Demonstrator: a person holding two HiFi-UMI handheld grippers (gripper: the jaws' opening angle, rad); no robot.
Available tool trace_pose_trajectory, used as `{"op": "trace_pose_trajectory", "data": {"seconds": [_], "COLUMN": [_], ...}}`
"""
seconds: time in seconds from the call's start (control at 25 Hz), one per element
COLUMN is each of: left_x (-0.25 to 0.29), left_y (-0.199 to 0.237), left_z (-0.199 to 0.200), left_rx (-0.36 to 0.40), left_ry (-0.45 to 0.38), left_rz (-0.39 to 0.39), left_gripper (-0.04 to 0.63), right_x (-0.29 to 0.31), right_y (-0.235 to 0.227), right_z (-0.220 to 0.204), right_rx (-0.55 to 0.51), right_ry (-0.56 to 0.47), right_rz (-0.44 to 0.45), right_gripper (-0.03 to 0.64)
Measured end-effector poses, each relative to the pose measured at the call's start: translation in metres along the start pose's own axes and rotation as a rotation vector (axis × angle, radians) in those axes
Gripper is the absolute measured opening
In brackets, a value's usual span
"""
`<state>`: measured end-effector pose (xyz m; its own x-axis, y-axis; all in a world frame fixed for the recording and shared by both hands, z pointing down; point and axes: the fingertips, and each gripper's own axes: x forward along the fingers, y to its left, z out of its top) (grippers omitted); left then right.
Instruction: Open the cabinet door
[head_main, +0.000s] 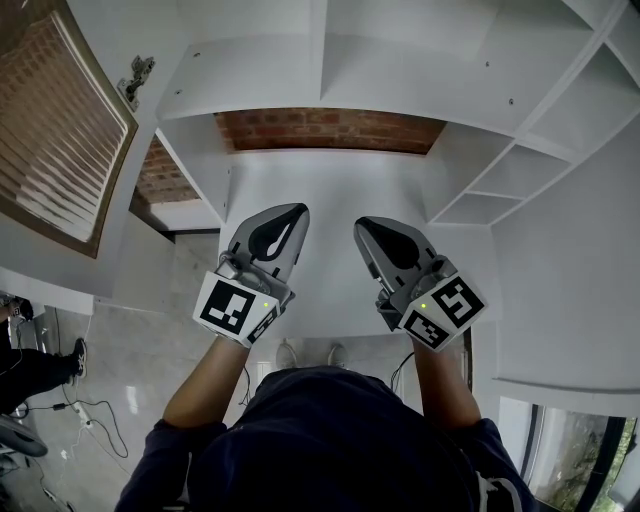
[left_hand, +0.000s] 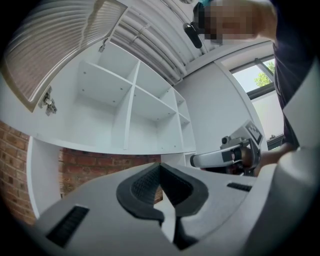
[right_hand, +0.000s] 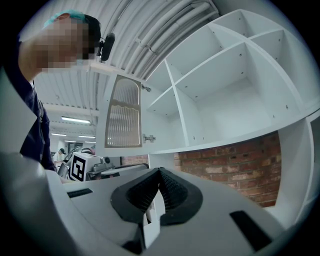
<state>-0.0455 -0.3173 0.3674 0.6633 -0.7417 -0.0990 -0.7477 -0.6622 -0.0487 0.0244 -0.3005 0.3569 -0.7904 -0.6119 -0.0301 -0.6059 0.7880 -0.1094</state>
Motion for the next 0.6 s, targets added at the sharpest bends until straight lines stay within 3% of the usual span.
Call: {"op": "trace_pose_trajectory", "data": {"seconds": [0.6], "left_x": [-0.0009], "left_y": [-0.0007], "left_z": [-0.0071], "left_rx": [-0.003], "left_ry": [0.027], "left_rz": [-0.01], "left_gripper": [0.008], "right_x": [0.003], "right_y": [0.0029], "right_z": [-0.0022], "right_rx": [-0.003], "right_ry": [0.005], "right_rz": [0.009], "right_gripper": [0.019]}}
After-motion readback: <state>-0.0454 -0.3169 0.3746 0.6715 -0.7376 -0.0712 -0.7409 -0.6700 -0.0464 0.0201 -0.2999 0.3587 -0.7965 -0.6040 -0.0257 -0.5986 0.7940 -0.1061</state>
